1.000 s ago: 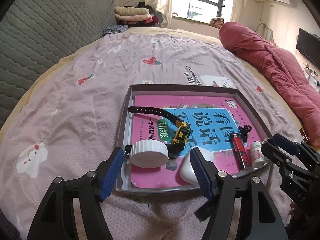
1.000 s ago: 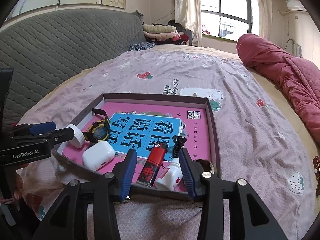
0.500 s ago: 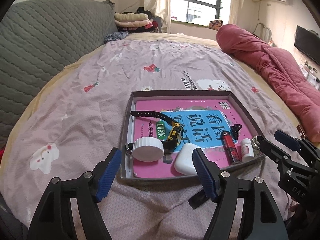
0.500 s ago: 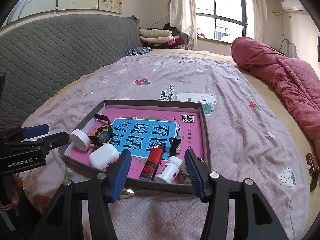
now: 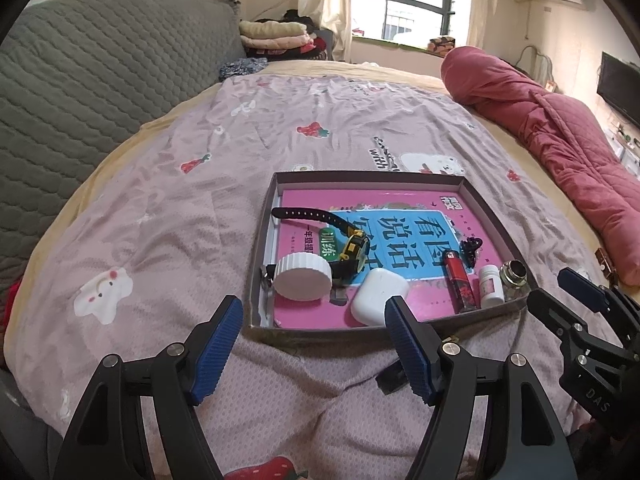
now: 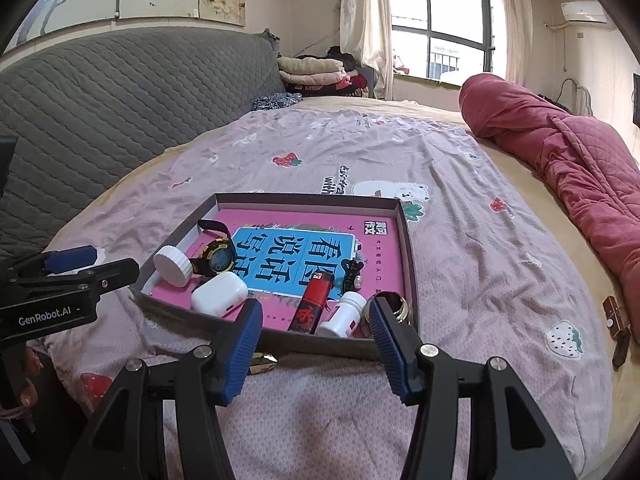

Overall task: Organize rigid objects
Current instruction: 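Withdraw both open tools back from the tray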

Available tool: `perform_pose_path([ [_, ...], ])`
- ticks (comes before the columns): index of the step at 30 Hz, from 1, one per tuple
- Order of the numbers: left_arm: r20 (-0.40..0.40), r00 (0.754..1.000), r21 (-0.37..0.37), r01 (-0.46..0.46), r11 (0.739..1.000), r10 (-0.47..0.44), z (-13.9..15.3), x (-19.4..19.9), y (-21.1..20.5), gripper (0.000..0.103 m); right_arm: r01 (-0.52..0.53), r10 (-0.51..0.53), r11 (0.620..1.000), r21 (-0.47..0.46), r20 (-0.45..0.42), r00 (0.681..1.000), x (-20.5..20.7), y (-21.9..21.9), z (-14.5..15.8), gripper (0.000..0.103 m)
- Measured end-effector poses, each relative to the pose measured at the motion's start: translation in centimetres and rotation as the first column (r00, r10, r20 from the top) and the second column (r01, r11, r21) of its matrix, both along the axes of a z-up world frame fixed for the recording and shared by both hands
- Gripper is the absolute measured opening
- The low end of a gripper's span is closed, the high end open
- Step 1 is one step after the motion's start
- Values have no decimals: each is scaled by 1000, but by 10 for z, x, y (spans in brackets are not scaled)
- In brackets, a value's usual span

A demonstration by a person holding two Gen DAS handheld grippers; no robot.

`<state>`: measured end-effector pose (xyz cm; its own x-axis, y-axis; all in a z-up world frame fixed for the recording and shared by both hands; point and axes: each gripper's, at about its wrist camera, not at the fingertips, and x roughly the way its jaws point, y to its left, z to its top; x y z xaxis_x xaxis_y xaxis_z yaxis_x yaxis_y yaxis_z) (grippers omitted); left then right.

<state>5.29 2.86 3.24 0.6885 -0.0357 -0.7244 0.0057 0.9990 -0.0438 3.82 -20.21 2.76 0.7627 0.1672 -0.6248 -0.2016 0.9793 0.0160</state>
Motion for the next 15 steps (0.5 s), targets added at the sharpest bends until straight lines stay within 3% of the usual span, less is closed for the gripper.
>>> perform_pose_path([
  [15,27,1000,-12,-6,1000,6,12,-23,-1,75,6,-7,1000,11,51,999,-25,0,16,55],
])
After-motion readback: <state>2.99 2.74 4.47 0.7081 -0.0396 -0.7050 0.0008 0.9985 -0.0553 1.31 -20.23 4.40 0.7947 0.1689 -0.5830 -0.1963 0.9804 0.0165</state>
